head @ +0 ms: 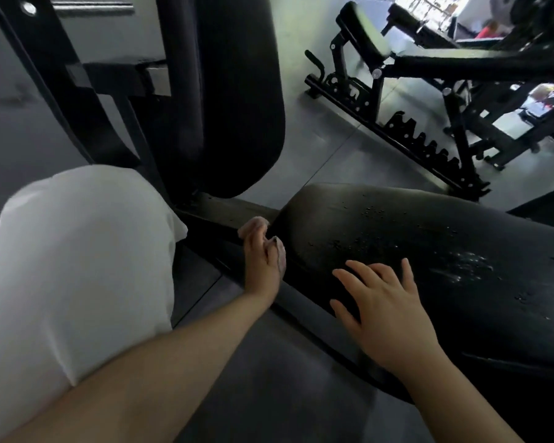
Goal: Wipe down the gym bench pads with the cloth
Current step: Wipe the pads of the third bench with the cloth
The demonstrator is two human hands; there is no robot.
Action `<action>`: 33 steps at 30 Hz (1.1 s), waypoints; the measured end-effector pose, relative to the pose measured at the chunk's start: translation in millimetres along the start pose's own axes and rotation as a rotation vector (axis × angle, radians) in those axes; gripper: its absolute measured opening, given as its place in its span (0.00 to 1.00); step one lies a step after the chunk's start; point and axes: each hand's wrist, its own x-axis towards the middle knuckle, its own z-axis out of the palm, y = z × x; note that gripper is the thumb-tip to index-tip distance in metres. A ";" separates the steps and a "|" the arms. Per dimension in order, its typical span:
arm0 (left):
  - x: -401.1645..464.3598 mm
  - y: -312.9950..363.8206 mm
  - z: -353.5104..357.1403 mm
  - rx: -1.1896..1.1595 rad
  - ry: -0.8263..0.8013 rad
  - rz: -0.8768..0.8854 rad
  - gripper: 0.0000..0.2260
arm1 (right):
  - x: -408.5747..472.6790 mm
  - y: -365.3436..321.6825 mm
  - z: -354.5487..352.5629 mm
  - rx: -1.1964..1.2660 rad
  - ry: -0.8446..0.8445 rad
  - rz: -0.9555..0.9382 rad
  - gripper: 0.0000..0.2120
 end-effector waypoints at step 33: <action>34.5 83.0 -44.2 0.204 -0.678 -0.043 0.30 | 87.1 -18.3 -18.8 0.417 -0.029 0.160 0.11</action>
